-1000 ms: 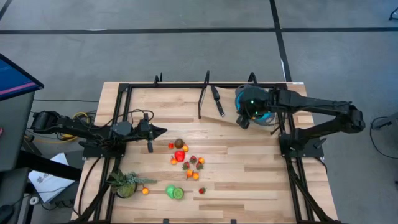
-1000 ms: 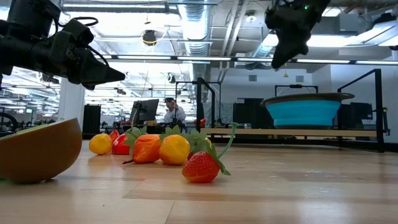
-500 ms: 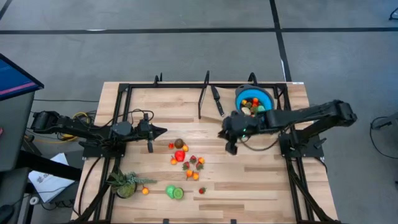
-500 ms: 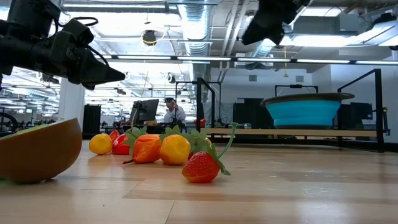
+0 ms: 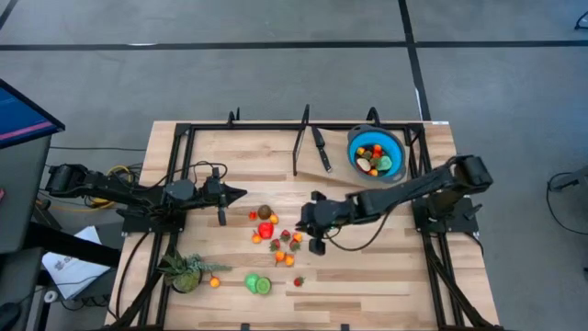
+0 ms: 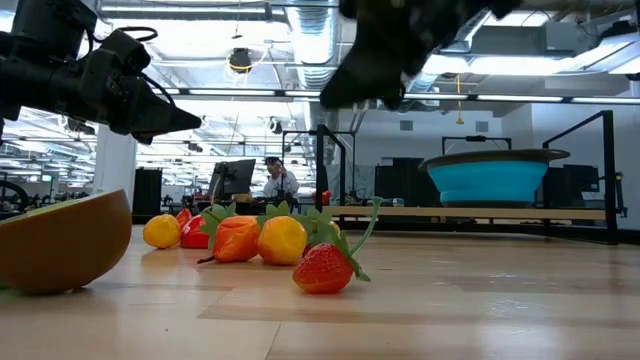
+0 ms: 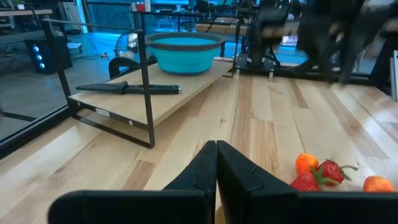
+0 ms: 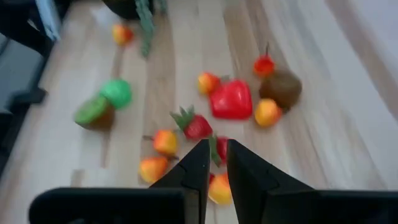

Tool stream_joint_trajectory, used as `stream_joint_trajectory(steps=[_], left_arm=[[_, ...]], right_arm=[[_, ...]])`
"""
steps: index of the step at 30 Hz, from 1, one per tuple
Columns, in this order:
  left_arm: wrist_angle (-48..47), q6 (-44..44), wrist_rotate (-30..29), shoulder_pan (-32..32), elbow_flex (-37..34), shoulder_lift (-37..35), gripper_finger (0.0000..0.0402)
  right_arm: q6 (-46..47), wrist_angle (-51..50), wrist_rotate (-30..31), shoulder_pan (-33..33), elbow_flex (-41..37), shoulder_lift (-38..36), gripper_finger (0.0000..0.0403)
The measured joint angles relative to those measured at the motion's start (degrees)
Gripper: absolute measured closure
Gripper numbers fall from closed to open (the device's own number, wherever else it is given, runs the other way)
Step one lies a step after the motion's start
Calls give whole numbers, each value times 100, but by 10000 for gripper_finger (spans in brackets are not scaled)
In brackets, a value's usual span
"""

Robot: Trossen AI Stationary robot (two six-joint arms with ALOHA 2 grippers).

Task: Pick & Place Fruit
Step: Put the orange pear into the blue colander

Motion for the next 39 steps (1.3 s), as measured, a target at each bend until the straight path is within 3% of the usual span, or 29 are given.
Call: stream_joint_trajectory(steps=[8,19,32,39], left_arm=[[22,-155,9,-2,-1,112,401],[-1,-195,7,0,1,122,401],[-1,-195,0,1,-1,122,401],[-1,-193,-2,1,-1,122,401]], right_arm=[[1,1161,-491,11,1,914,355],[137,1092,-712,-1,1,1034,346],[409,804,-711,-47,1,1034,198],[277,840,-710,-92,1,1034,163]])
